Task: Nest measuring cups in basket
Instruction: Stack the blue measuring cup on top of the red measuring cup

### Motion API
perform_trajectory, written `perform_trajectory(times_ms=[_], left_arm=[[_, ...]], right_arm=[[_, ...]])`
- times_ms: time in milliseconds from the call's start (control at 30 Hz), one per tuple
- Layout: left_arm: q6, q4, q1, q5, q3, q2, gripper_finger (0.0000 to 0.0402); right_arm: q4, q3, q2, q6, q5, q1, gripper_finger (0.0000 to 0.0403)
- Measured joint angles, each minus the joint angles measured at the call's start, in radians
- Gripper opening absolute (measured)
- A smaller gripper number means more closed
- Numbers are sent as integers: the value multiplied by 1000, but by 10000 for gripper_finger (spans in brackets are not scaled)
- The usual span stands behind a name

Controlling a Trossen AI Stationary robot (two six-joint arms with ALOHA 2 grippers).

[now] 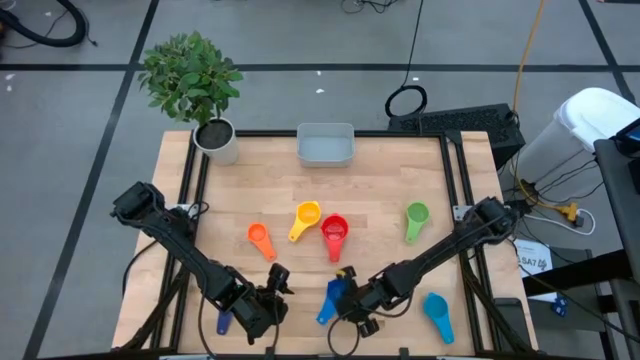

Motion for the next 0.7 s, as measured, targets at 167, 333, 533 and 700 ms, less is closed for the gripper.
perform_trajectory(times_ms=[167, 333, 533, 700], left_arm=[[10, -9, 3, -1, 0, 0, 243], [14, -13, 14, -8, 0, 0, 243], [-4, -44, 13, -9, 0, 0, 243], [-14, -68, 11, -9, 0, 0, 243]], right_arm=[[-203, 86, -69, -133, 109, -20, 2], [-312, 149, -74, -305, 113, -93, 1], [-376, 148, -72, -461, 96, -215, 1], [-394, 148, -72, -535, 27, -306, 1]])
